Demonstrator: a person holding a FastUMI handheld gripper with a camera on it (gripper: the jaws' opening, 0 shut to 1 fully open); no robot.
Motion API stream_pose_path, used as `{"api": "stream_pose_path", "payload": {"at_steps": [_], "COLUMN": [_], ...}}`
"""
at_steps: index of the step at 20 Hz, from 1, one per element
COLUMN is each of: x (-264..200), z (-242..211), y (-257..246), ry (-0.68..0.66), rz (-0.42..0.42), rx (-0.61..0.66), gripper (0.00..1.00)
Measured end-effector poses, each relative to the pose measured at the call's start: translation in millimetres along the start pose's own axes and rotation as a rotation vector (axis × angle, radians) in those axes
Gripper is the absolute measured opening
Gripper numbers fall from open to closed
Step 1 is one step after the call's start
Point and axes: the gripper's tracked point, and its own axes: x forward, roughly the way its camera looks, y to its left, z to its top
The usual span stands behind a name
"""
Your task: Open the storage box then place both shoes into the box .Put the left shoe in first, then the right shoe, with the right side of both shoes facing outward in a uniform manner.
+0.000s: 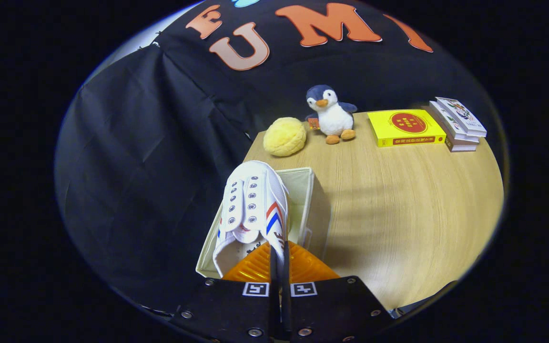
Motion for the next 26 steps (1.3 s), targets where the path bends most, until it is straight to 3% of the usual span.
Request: {"api": "stream_pose_path", "payload": {"at_steps": [5, 11, 19, 23, 26], "x": [25, 41, 59, 71, 59], "z": [-14, -28, -56, -72, -47], "y": [10, -10, -15, 11, 20], "ry": [0.042, 0.067, 0.069, 0.126, 0.067], "rz": [-0.065, -0.244, -0.453, -0.32, -0.243], "rx": [-0.011, 0.021, 0.167, 0.2, 0.146], "gripper": [0.02, 0.02, 0.03, 0.05, 0.24]}}
